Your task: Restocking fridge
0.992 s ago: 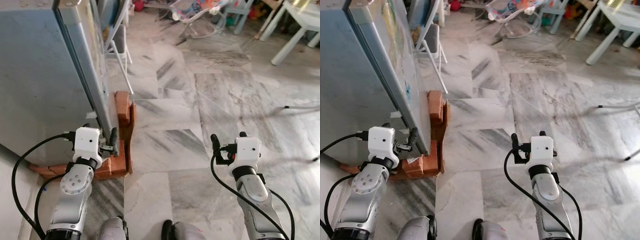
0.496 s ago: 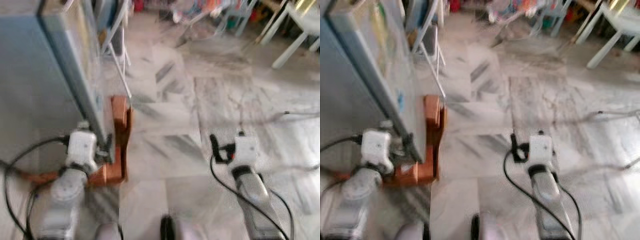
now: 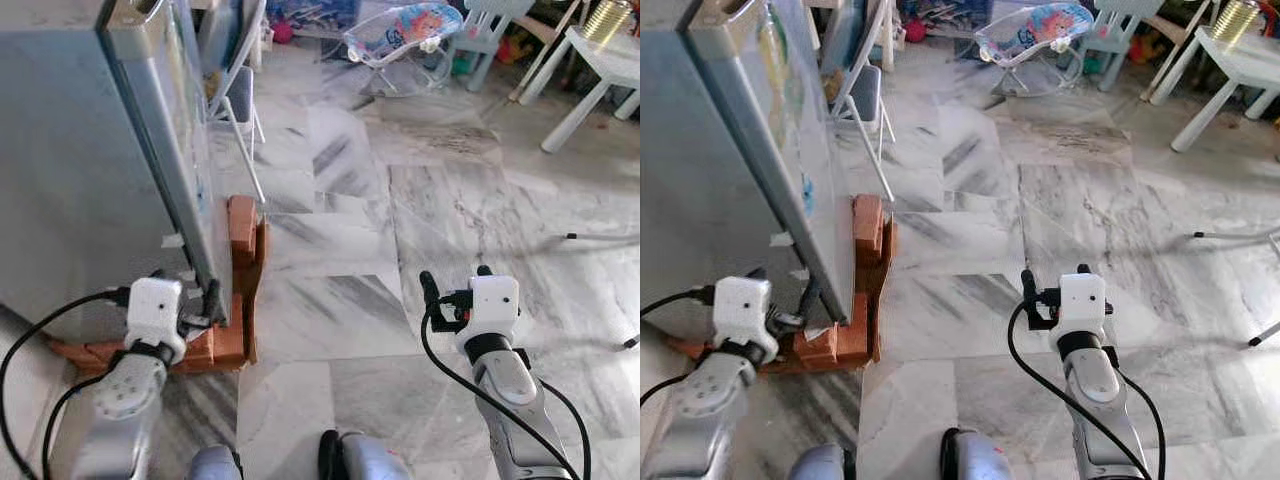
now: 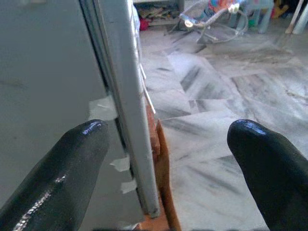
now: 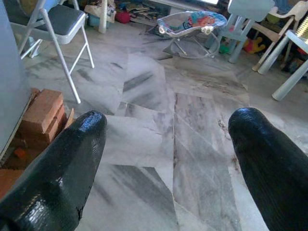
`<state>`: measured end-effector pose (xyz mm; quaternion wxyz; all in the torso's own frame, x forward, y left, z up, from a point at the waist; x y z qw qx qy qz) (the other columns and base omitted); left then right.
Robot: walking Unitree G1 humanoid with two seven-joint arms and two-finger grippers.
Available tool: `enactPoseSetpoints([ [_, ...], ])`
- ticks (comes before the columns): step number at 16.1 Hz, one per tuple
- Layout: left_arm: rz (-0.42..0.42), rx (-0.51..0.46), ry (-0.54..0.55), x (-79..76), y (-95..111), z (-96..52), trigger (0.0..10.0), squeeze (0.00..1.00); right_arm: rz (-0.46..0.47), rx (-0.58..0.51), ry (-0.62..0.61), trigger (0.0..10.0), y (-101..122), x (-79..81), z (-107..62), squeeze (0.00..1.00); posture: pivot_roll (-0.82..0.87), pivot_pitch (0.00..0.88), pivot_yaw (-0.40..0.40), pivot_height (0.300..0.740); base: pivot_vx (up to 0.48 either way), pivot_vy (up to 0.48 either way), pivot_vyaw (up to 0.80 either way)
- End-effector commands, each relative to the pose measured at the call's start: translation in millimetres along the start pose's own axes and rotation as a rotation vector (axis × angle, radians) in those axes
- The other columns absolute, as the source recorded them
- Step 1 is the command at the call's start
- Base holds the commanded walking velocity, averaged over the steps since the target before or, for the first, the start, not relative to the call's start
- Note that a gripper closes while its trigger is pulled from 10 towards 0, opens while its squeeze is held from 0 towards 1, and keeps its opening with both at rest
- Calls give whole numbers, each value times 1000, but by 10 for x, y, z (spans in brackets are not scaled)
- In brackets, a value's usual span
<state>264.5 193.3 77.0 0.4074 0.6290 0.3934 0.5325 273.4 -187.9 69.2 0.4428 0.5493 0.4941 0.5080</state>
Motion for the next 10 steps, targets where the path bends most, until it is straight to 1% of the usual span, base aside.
enactPoseSetpoints([
  [1,-15,-12,-20,-71,46,57,10000,0,-6,7,-10,10000,1,-40,-5,0,85,143,-127,740,0,0,0],
  [3,-4,-31,-40,-110,95,173,10000,0,-10,10,-8,10000,2,-40,-15,0,70,147,-130,740,0,0,0],
  [5,12,-41,-33,-88,120,282,10000,0,-21,19,-13,10000,-12,-67,-46,0,70,147,-130,740,0,0,0],
  [7,23,-57,-36,-96,166,442,10000,0,-30,33,-13,10000,-32,-89,-93,0,50,153,-134,740,0,0,0],
  [8,30,-58,-19,-79,189,534,10000,0,-36,33,-10,10000,-22,-87,-111,0,34,160,-137,740,0,0,0],
  [10,43,-52,4,-27,188,633,10000,0,-49,37,-2,10000,-5,-88,-157,0,6,165,-139,740,0,0,0],
])
Point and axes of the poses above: a point about 5 cm out from each wrist's last joint towards the gripper, its own z axis pointing out of the wrist towards the gripper, its own y axis along the axis of the wrist's last joint, x = y × z, the point moved 2 cm from there along z, pointing out of the wrist towards the gripper, and after that the axes turned 13 degrees about z, right-handed, at the moved point
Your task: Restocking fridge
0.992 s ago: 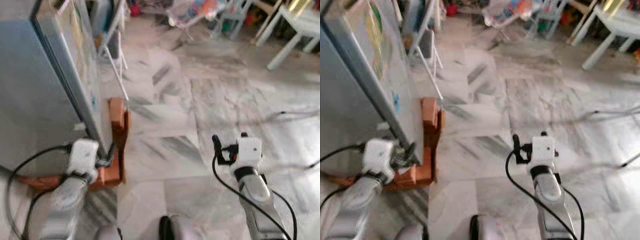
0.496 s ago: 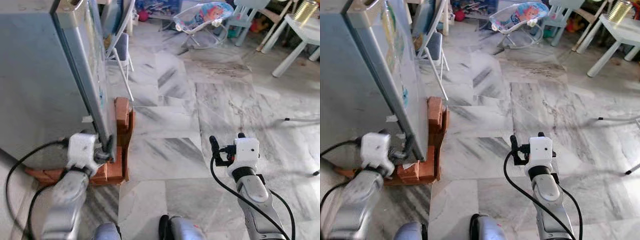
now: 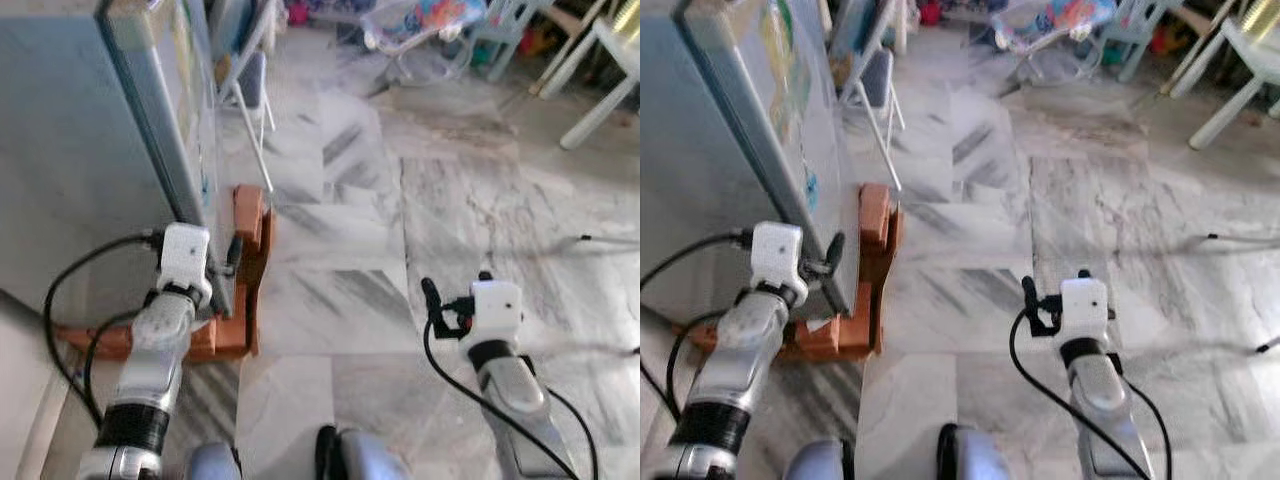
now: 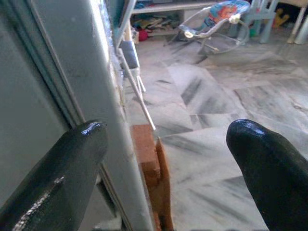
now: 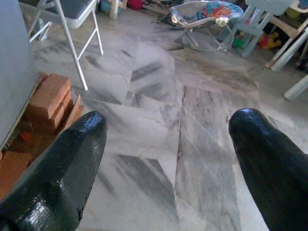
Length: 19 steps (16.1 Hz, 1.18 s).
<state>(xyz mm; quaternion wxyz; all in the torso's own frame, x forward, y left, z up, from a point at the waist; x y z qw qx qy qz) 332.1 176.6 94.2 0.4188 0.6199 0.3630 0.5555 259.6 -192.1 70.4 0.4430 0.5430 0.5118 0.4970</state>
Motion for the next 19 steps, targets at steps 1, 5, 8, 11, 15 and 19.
enactPoseSetpoints([
  [1,8,23,0,14,-71,34,10000,0,-27,30,-5,10000,-16,-84,-93,0,-7,172,-144,740,0,0,0],
  [5,44,12,41,102,21,254,10000,0,-62,94,-3,10000,-108,-208,-301,0,-25,178,-150,740,0,0,0],
  [8,69,26,116,245,96,402,10000,0,-68,113,-6,10000,-110,-252,-405,0,-47,172,-145,740,0,0,0],
  [11,76,15,121,287,139,461,10000,0,-67,111,-5,10000,-93,-251,-401,0,-47,166,-140,740,0,0,0],
  [15,64,4,85,210,156,481,10000,0,-63,120,17,10000,-114,-201,-398,0,-35,165,-136,740,0,0,0],
  [19,74,26,74,101,11,382,10000,0,-58,120,23,10000,-134,-169,-380,0,-30,170,-133,740,0,0,0],
])
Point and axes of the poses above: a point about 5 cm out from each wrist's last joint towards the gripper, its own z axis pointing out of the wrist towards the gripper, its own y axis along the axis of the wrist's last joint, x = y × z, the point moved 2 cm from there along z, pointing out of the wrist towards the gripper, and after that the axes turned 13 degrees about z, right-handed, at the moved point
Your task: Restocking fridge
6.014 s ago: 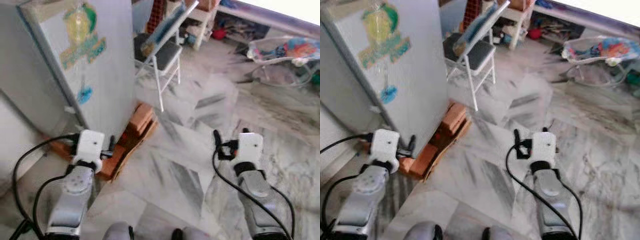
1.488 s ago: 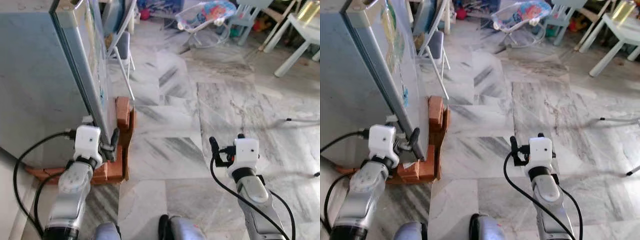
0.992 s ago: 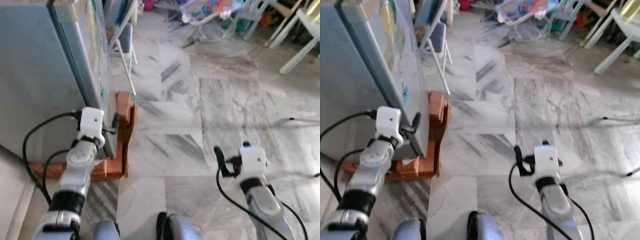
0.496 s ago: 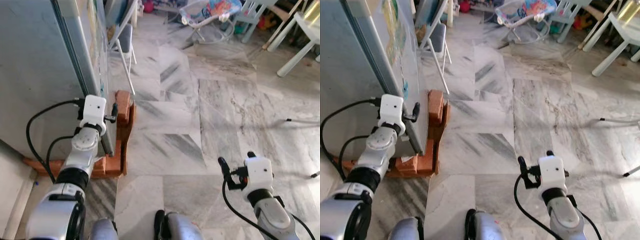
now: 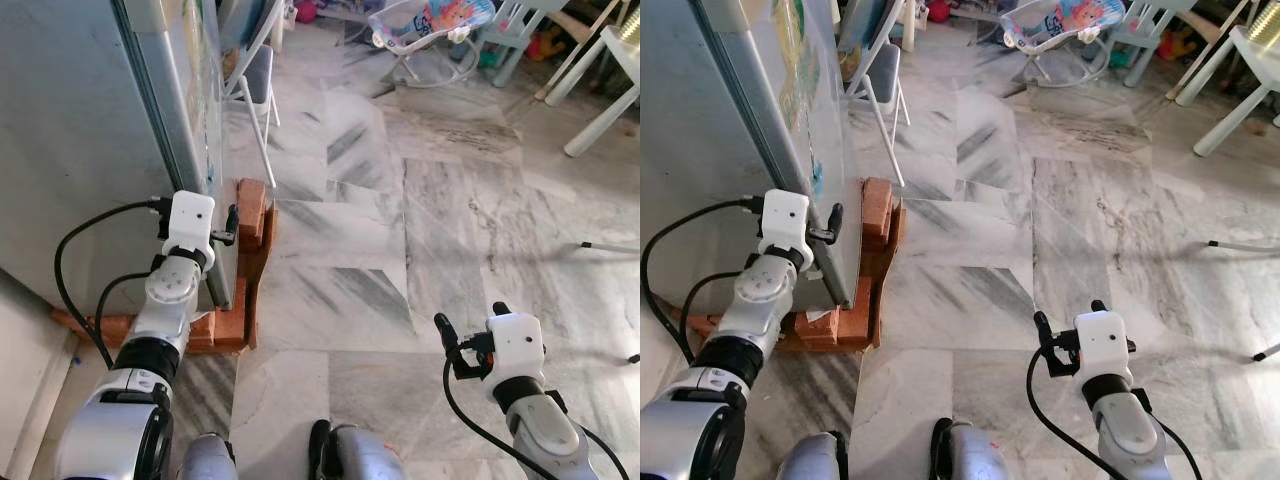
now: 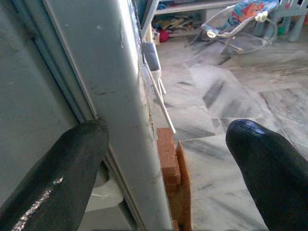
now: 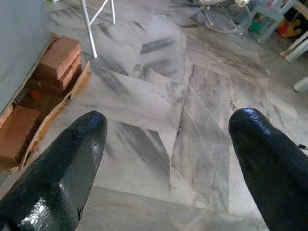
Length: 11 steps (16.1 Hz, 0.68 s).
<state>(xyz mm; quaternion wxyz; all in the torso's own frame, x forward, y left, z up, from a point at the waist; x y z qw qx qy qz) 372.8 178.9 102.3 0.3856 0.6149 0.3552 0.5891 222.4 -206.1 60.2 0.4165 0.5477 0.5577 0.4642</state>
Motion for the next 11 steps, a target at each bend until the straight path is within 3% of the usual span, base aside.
enactPoseSetpoints([
  [1,10,36,31,32,-67,-14,10000,0,-8,7,-3,10000,-3,-14,-18,0,-32,171,-132,740,0,0,0],
  [6,21,112,70,123,-152,-3,10000,0,-14,3,7,10000,5,5,-6,0,-34,171,-131,740,0,0,0],
  [11,-15,19,0,-18,80,95,10000,0,-16,3,14,10000,7,19,11,0,-28,172,-132,740,0,0,0],
])
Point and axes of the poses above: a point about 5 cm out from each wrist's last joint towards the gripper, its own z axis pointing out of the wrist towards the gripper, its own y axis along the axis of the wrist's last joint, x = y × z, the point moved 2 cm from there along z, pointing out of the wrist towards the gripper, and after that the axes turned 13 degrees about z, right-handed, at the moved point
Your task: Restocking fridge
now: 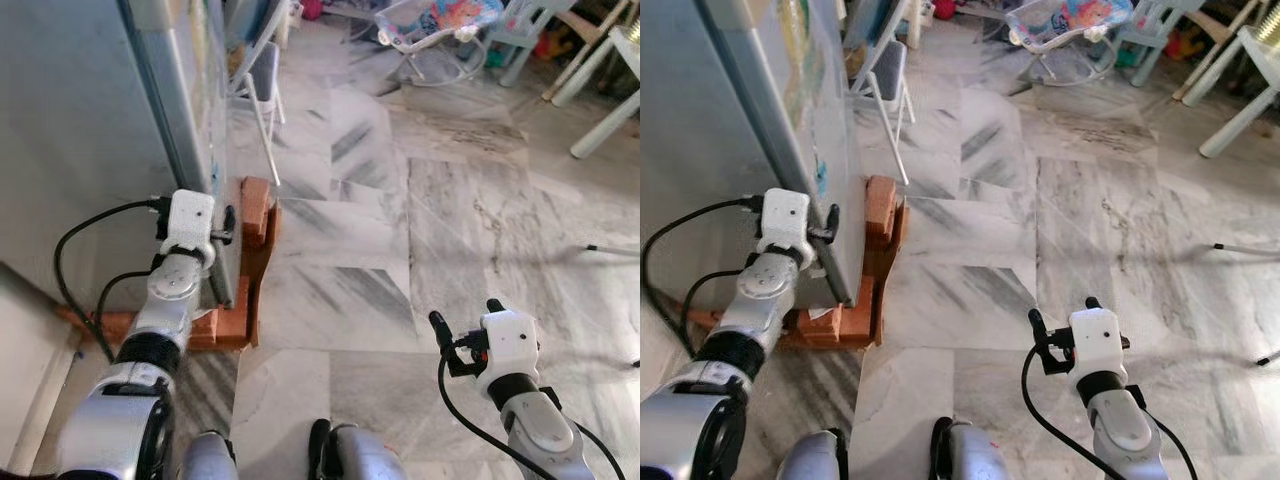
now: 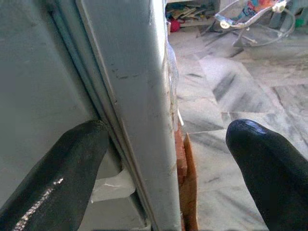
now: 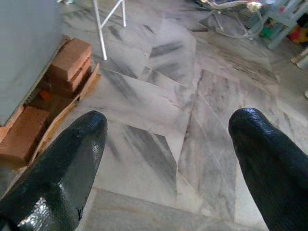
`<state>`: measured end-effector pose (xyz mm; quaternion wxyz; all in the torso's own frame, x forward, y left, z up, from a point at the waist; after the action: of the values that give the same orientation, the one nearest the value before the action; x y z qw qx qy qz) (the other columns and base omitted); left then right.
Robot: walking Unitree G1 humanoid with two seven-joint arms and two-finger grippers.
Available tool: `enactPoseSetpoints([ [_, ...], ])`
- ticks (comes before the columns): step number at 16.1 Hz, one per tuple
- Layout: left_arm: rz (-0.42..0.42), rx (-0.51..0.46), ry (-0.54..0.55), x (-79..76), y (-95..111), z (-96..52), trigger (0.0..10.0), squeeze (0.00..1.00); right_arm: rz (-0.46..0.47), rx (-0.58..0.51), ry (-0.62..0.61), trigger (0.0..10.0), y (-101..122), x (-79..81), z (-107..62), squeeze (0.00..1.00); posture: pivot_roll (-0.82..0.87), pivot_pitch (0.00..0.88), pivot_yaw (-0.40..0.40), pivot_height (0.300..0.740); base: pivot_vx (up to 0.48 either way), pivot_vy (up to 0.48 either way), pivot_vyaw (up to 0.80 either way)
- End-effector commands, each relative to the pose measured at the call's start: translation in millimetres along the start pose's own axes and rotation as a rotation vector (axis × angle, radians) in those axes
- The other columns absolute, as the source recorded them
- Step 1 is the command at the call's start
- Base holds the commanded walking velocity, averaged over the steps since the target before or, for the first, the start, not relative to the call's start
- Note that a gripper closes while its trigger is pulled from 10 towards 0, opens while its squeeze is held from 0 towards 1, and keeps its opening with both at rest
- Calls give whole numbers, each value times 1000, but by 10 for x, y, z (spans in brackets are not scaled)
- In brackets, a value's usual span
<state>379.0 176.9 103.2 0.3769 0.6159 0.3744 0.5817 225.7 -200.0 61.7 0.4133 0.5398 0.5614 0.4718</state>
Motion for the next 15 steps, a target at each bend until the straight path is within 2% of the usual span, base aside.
enactPoseSetpoints([
  [1,0,-40,-28,-47,132,58,10000,0,-13,13,-8,10000,-21,-44,-17,0,-28,172,-132,740,0,0,0],
  [3,24,-99,-59,-174,373,152,10000,0,-19,32,-10,10000,-54,-44,-5,0,-20,168,-131,740,0,0,0],
  [5,36,-123,-84,-271,506,203,10000,0,-20,46,-5,10000,-77,-34,7,0,-21,167,-130,740,0,0,0],
  [8,33,-224,-196,-570,851,241,10000,0,-10,64,4,10000,-107,-22,20,0,-17,163,-127,740,0,0,0],
  [9,15,-298,-295,-797,1037,200,10000,0,-10,67,7,10000,-115,-18,28,0,-13,160,-124,740,0,0,0],
  [10,0,-449,-497,-1234,1345,5,10000,0,-8,72,10,10000,-128,-12,34,0,-13,160,-124,740,0,0,0],
  [11,-25,-529,-606,-1453,1510,-139,10000,0,-7,75,11,10000,-137,-6,42,0,-8,156,-122,740,0,0,0],
  [12,-64,-629,-756,-1729,1704,-417,10000,0,-6,79,17,10000,-142,3,48,0,-10,154,-120,740,0,0,0],
  [14,-114,-669,-849,-1862,1777,-611,10000,0,-1,83,22,10000,-151,16,54,0,-11,152,-116,740,0,0,0],
  [15,-104,-620,-797,-1784,1657,-502,10000,0,4,85,23,10000,-161,20,56,0,-3,151,-116,740,0,0,0],
])
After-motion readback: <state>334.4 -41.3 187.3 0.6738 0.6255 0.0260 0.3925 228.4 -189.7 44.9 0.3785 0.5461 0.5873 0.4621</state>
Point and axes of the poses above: a point about 5 cm out from each wrist's last joint towards the gripper, its own z axis pointing out of the wrist towards the gripper, its own y axis along the axis of the wrist's last joint, x = y × z, the point moved 2 cm from there along z, pointing out of the wrist towards the gripper, and after that the axes turned 13 degrees about z, right-handed, at the moved point
